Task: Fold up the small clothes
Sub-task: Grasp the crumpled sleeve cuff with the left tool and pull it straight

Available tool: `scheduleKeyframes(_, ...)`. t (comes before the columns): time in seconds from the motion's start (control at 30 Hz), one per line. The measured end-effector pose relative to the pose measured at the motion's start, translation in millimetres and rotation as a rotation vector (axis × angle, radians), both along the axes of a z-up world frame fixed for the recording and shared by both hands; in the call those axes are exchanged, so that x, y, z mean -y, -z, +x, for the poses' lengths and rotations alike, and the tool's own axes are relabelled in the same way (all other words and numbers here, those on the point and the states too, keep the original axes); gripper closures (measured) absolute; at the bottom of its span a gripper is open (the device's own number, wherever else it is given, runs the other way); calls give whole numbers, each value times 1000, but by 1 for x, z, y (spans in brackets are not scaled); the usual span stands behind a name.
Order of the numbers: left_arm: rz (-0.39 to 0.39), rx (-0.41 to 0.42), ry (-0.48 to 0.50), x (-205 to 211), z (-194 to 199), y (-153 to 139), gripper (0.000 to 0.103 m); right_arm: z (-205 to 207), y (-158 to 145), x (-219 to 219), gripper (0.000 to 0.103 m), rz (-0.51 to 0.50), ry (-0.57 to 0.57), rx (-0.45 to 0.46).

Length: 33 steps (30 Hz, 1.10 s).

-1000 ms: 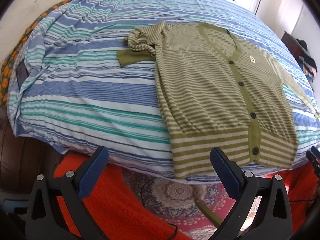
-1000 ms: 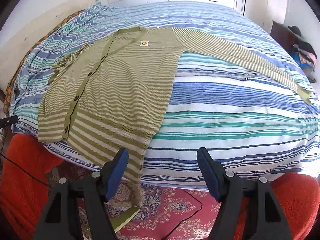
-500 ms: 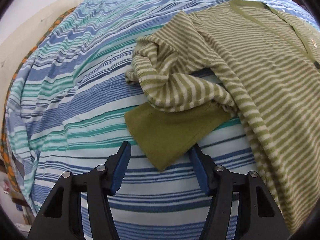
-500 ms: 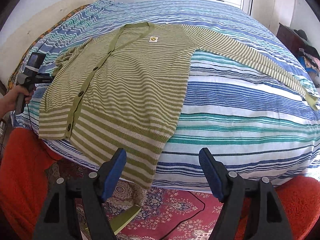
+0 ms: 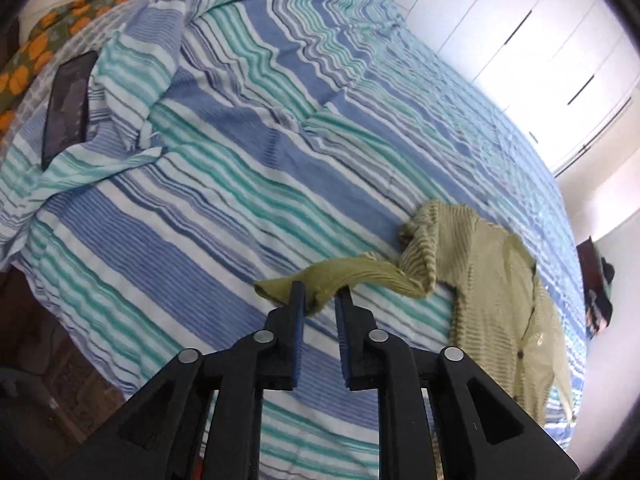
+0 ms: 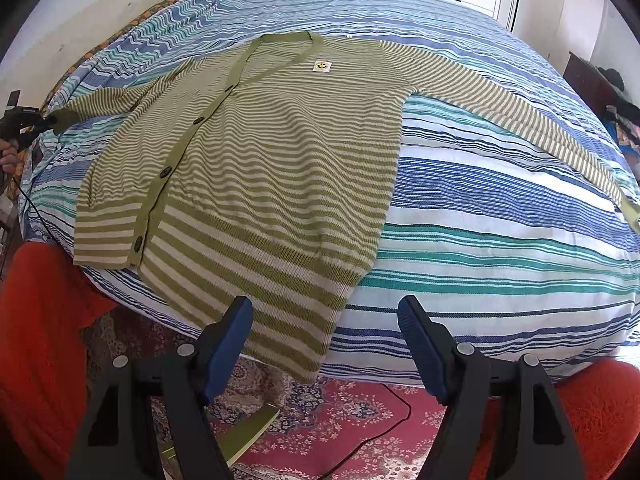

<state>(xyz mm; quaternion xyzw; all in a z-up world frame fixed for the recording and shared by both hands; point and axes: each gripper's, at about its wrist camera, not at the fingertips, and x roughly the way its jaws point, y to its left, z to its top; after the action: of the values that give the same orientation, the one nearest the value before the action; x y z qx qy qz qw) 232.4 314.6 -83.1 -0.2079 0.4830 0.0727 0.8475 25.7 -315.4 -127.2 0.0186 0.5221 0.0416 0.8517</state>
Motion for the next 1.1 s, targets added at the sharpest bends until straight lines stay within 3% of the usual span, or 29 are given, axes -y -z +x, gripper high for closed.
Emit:
scheduleKeyframes(0.07, 129, -68, 21, 1, -14, 20, 28, 0, 1, -2, 28, 4, -7, 0)
scheduleKeyframes(0.17, 227, -98, 95, 6, -30, 43, 28, -1, 1, -6, 28, -1, -22, -5)
scheduleKeyframes(0.3, 401, -34, 198, 25, -37, 54, 29, -2, 2, -10, 28, -10, -40, -14)
scheduleKeyframes(0.5, 851, 29, 424, 76, -10, 73, 30, 0, 6, -20, 28, -24, -72, -34)
scheduleKeyframes(0.57, 943, -14, 546, 89, 3, 92, 32, 1, 7, -24, 28, -30, -81, -41)
scheduleKeyframes(0.6, 921, -65, 603, 91, 10, 100, 66, 1, 8, -25, 28, -33, -86, -41)
scheduleKeyframes(0.63, 823, -122, 620, 87, 19, 103, 95, 1, 7, -27, 28, -36, -89, -40)
scheduleKeyframes(0.67, 681, -165, 575, 77, 29, 98, 101, 0, 6, -28, 28, -40, -91, -37)
scheduleKeyframes(0.7, 528, -150, 509, 63, 36, 84, 101, 0, 5, -29, 28, -44, -92, -34)
scheduleKeyframes(0.8, -43, 12, 234, -8, 41, 29, 101, 0, 4, -28, 28, -49, -88, -27)
scheduleKeyframes(0.87, -330, 128, 12, -63, 33, 9, 101, 1, 6, -28, 28, -49, -85, -37)
scheduleKeyframes(0.9, -404, 151, -100, -87, 30, 6, 100, 2, 8, -28, 28, -48, -85, -44)
scheduleKeyframes(0.93, -438, 143, -216, -110, 27, 8, 100, 3, 9, -28, 28, -48, -86, -50)
scheduleKeyframes(0.97, -447, 116, -309, -129, 25, 15, 93, 5, 11, -28, 28, -45, -88, -55)
scheduleKeyframes(1.0, -439, 68, -373, -144, 25, 22, 73, 6, 12, -29, 28, -40, -90, -58)
scheduleKeyframes(1.07, -413, -20, -422, -160, 20, 38, 44, 7, 14, -31, 28, -34, -92, -59)
scheduleKeyframes(1.1, -376, -34, -417, -159, 15, 41, 43, 7, 14, -32, 28, -33, -93, -57)
